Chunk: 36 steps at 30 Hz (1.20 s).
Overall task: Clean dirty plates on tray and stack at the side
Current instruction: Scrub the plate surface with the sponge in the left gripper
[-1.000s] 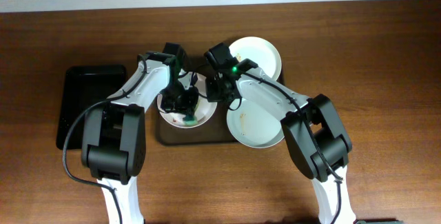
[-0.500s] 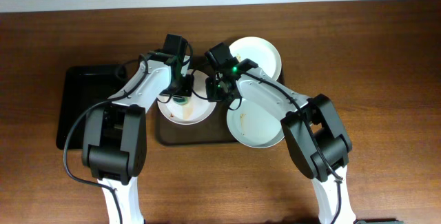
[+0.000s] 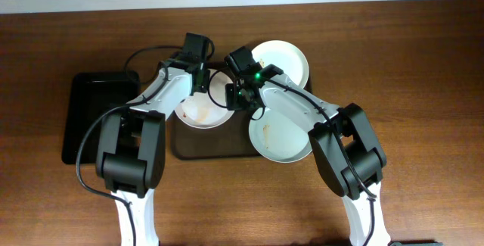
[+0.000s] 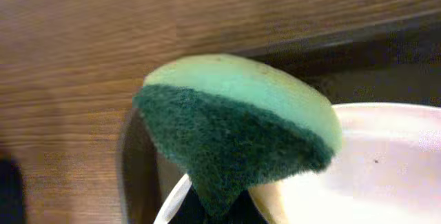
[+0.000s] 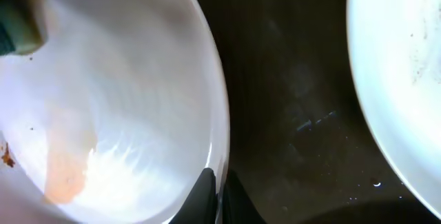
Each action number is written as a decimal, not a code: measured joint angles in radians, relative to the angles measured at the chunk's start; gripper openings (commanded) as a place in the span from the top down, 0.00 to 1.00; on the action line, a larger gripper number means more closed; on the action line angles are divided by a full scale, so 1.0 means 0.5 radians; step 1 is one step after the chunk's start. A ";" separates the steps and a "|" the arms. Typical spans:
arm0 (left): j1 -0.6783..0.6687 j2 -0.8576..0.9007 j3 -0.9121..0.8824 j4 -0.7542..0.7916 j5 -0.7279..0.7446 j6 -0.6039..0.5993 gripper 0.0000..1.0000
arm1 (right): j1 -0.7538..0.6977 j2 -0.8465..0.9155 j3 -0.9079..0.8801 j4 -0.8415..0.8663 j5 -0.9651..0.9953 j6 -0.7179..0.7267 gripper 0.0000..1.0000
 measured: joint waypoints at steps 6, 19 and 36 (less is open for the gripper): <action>-0.118 0.005 0.080 0.021 -0.517 0.002 0.99 | 0.000 0.000 0.000 -0.024 -0.001 -0.004 0.96; -0.140 -0.237 0.197 -0.625 -0.138 0.008 0.99 | 0.000 0.000 -0.001 -0.039 -0.001 -0.015 0.96; -0.046 -0.235 -0.014 -0.697 0.487 -0.018 0.99 | 0.000 0.000 -0.001 -0.044 -0.001 -0.027 0.96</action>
